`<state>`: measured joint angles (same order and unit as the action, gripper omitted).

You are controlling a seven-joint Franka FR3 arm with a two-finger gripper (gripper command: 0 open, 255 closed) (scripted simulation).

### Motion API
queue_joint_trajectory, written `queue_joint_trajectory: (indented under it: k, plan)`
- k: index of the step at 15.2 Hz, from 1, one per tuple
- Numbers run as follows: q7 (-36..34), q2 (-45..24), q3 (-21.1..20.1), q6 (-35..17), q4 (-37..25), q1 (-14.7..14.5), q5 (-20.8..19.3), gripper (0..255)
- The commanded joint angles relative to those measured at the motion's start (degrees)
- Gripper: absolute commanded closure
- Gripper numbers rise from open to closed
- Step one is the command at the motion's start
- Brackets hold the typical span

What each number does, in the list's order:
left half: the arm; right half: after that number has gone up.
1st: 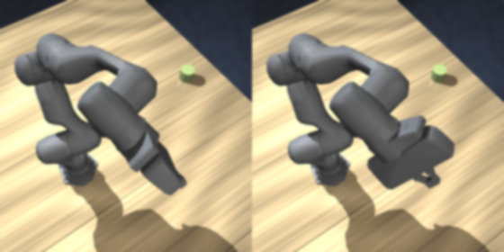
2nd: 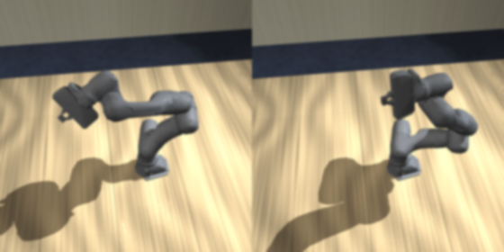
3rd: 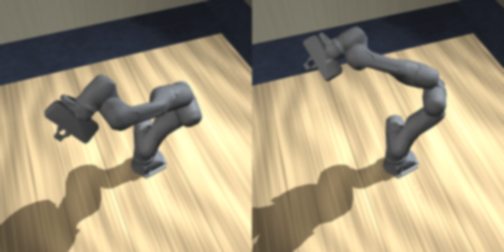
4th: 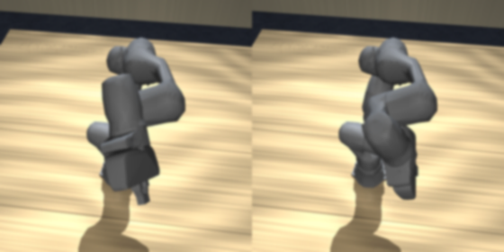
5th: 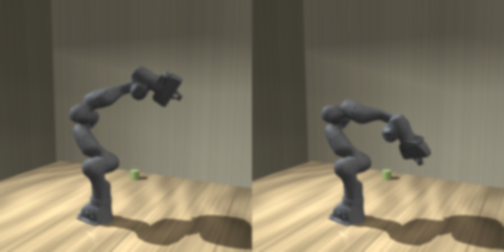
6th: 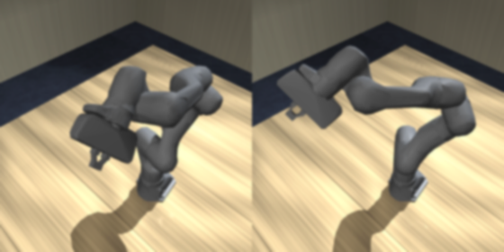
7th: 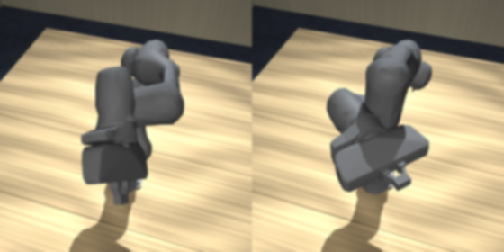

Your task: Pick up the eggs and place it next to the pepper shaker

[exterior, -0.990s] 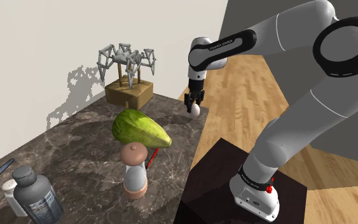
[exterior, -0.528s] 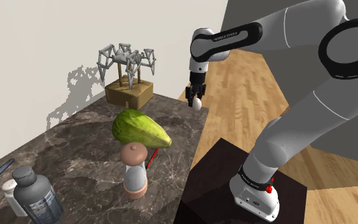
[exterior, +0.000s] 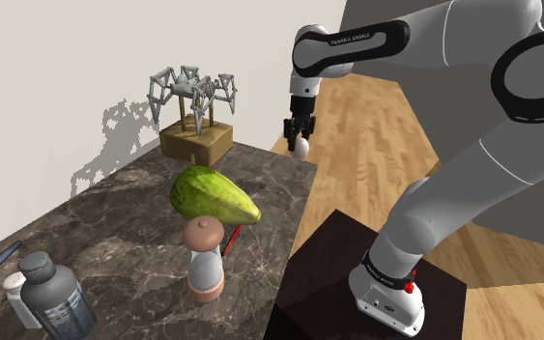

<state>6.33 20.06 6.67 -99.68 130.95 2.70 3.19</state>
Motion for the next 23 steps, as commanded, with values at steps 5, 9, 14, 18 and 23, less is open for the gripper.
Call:
queue_joint_trajectory:
  k: [5,9,14,18,23]
  plan:
    - [-0.4,0.8,-0.1,4.7,-4.0,0.0,0.0,255]
    - [-0.7,0.9,-0.1,7.8,-6.9,-0.1,0.0,255]
    - [-1.0,0.9,-0.2,11.7,-10.8,-0.1,0.0,255]
    - [-1.1,0.7,-0.2,14.0,-13.4,-0.2,0.0,255]
    - [-8.1,1.9,-5.0,13.2,-12.0,-2.9,3.0,255]
